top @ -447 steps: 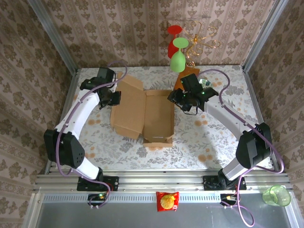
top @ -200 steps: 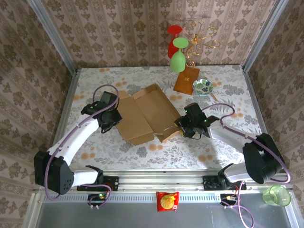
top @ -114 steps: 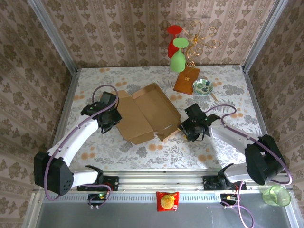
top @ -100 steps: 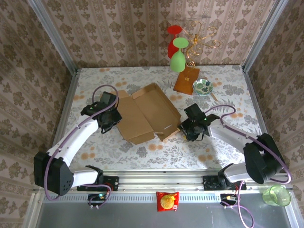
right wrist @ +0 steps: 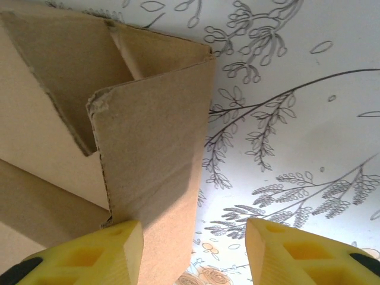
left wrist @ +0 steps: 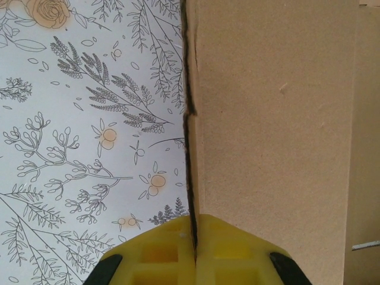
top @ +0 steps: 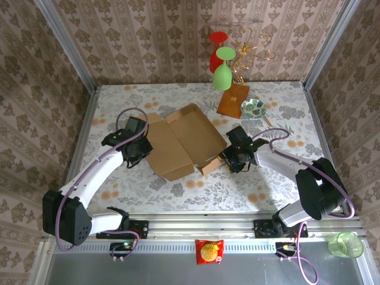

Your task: Fold the paper box

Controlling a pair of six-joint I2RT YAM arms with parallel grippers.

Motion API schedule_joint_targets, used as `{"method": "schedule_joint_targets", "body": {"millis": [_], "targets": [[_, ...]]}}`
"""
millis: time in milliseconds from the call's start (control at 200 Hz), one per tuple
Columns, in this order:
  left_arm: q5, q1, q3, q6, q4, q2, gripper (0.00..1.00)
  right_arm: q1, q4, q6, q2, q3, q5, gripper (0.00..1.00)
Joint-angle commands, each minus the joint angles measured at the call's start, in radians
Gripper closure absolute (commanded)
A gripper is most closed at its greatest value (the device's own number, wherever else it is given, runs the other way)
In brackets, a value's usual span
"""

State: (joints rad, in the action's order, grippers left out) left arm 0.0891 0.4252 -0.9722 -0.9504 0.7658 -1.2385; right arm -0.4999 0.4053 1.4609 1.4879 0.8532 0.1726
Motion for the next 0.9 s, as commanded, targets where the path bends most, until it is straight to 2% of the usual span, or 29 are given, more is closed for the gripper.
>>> {"method": "schedule_joint_targets", "body": {"millis": [0,360,895], "targets": [[-0.023,0.006,0.027,-0.017,-0.001,0.018,1.0,-0.003,-0.059,-0.021,0.021,0.003,0.008,0.47],[-0.029,0.006,0.03,-0.019,-0.008,0.014,1.0,-0.008,-0.138,-0.059,0.04,-0.009,0.011,0.41],[-0.037,0.003,0.029,-0.013,-0.017,0.008,1.0,-0.042,-0.134,-0.087,0.095,0.004,0.022,0.41]]}}
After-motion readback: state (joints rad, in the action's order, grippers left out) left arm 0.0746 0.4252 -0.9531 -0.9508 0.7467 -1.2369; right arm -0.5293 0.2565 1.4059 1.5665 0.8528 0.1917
